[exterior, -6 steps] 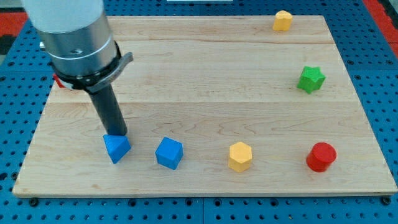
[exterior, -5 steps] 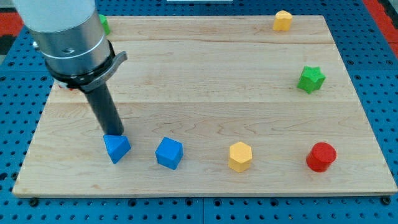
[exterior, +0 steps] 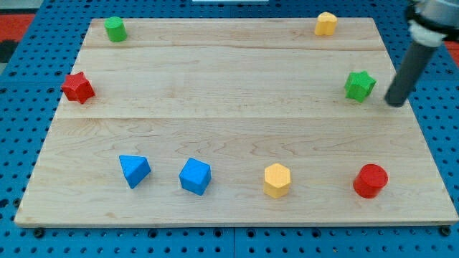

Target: Slide the green star towards the blue triangle

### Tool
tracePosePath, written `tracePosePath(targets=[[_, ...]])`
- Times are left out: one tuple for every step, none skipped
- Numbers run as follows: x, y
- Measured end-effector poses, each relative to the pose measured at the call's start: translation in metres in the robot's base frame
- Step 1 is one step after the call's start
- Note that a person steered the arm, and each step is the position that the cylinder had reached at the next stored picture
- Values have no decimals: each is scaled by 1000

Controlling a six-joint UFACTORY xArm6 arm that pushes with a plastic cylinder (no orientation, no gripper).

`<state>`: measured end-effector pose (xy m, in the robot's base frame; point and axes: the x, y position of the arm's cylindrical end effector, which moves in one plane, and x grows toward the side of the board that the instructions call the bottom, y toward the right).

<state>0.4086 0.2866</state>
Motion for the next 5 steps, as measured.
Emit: tracePosePath(targets=[[-34,-4],[-53,-118],[-22,-255],[-85,-206],[-85,-100]])
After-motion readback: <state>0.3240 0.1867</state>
